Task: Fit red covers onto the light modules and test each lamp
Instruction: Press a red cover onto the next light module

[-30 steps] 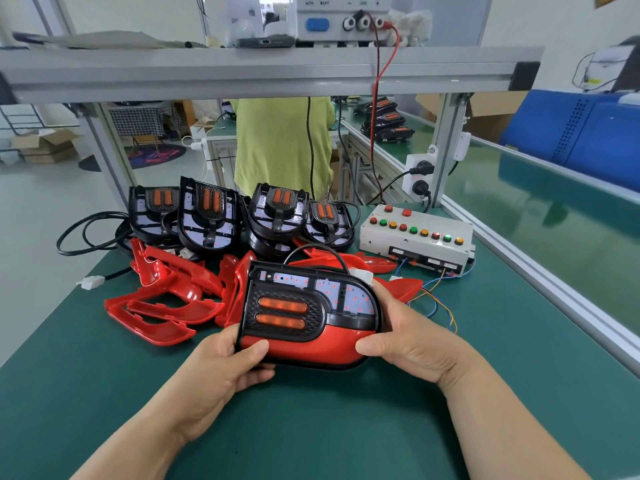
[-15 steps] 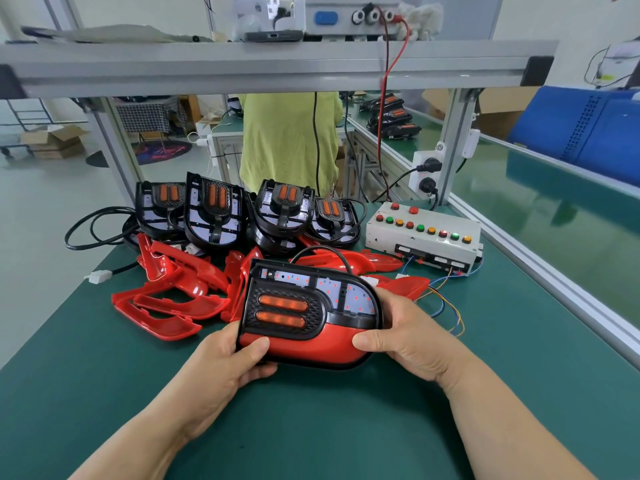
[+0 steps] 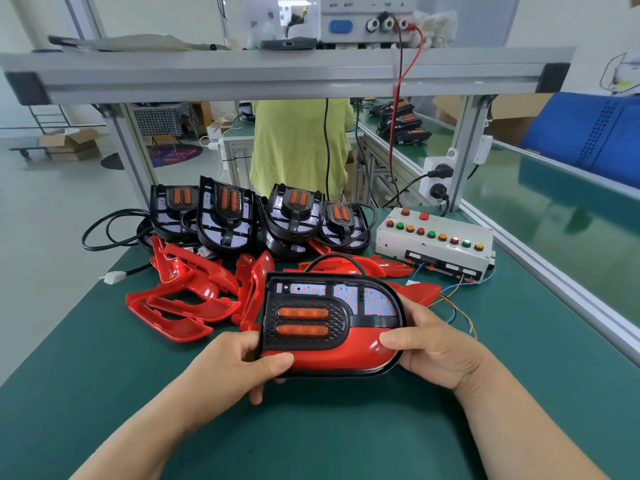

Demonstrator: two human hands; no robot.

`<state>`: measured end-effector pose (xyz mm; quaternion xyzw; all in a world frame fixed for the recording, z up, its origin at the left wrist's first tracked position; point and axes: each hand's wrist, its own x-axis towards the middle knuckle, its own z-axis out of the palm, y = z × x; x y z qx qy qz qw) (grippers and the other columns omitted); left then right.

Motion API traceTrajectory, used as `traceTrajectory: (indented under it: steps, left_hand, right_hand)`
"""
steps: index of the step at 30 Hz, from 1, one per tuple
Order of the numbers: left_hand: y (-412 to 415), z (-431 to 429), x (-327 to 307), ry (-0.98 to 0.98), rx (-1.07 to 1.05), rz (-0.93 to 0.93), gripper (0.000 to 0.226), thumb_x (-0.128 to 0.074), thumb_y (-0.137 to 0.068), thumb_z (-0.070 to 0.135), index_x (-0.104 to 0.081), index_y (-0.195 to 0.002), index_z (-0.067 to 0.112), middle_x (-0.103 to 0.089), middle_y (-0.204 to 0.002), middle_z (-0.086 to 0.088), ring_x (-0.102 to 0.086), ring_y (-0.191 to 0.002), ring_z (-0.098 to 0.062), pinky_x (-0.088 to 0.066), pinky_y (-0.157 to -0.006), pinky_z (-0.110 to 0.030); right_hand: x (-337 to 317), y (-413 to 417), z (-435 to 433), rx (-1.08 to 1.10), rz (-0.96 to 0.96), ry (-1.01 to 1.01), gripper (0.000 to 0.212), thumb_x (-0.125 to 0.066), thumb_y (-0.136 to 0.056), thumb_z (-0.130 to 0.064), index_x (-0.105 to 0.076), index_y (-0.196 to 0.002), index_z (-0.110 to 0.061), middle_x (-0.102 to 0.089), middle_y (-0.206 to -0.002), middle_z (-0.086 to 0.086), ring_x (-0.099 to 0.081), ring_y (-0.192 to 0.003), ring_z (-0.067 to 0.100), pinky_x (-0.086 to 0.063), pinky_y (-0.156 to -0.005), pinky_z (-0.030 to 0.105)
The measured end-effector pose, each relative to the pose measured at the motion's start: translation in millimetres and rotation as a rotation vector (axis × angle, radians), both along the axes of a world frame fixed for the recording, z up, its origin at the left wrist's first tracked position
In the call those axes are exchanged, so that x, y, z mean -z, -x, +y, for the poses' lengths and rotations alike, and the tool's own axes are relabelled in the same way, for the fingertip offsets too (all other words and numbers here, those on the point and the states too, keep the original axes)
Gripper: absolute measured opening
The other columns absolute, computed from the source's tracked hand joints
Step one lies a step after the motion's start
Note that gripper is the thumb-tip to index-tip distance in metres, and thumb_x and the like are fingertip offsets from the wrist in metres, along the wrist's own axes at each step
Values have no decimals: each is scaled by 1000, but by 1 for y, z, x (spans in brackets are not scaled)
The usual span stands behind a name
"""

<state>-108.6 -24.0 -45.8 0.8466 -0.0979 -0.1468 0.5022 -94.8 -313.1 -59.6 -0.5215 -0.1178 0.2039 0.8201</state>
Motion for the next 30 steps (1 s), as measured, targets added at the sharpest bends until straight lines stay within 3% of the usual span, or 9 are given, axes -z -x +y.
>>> traceTrajectory:
  steps: [3, 6, 10, 14, 18, 21, 27, 30]
  left_hand:
    - [-4, 11, -11, -156, 42, -38, 3, -73, -85, 36, -73, -82, 35, -68, -62, 7, -57, -52, -6, -42, -55, -11]
    - [-15, 35, -22, -214, -115, -165, 4, -77, -79, 39, -74, -80, 41, -72, -72, 9, -59, -54, -2, -48, -60, -16]
    - [-28, 69, -24, -362, -324, -324, 16, -86, -71, 36, -73, -80, 36, -71, -80, 15, -64, -77, 1, -49, -74, -26]
    - [-35, 94, -21, -457, -283, -335, 32, -87, -72, 18, -68, -87, 40, -65, -97, 13, -62, -87, -7, -48, -84, -35]
    - [-44, 115, -17, -602, -194, -359, 48, -83, -74, 3, -61, -90, 43, -61, -104, 15, -56, -100, -14, -46, -96, -43]
    - [-50, 122, -13, -750, -214, -361, 52, -79, -77, 2, -56, -91, 46, -59, -107, 16, -49, -109, -13, -40, -101, -41]
    - [-51, 118, -5, -606, -165, -469, 47, -80, -75, -4, -64, -83, 39, -64, -96, 13, -54, -103, -18, -40, -97, -40]
    - [-48, 115, -10, -381, -126, -500, 46, -72, -83, -5, -71, -84, 41, -67, -94, 14, -58, -99, -7, -43, -94, -27]
  right_hand:
    - [0, -1, -1, -3, -9, 12, 65, -73, -65, 5, -64, -127, -10, -68, -121, 20, -70, -100, 29, -58, -82, 36]
    - [0, -2, -3, -1, 8, 47, 63, -65, -67, 8, -64, -128, -10, -67, -122, 21, -70, -99, 29, -59, -81, 37]
    - [0, -2, -3, -4, 15, 78, 79, -76, -60, -2, -57, -136, -13, -62, -131, 24, -66, -105, 33, -54, -91, 45]
    - [-1, -2, -3, -1, 23, 90, 82, -77, -59, -6, -55, -138, -17, -59, -136, 23, -62, -112, 35, -47, -98, 49]
    - [-2, -2, -3, -5, 25, 83, 81, -77, -60, -6, -56, -137, -20, -60, -135, 20, -63, -111, 33, -53, -92, 45]
    - [-2, -2, -3, 2, 38, 84, 80, -77, -60, -7, -57, -136, -21, -62, -134, 19, -64, -109, 33, -53, -90, 45]
    - [-4, -2, -1, 34, 71, 94, 77, -65, -66, 3, -52, -139, -18, -62, -134, 19, -64, -105, 31, -54, -85, 43]
    - [-5, -1, -1, 33, 71, 89, 75, -64, -66, 3, -54, -138, -18, -63, -133, 19, -65, -105, 31, -55, -85, 43]
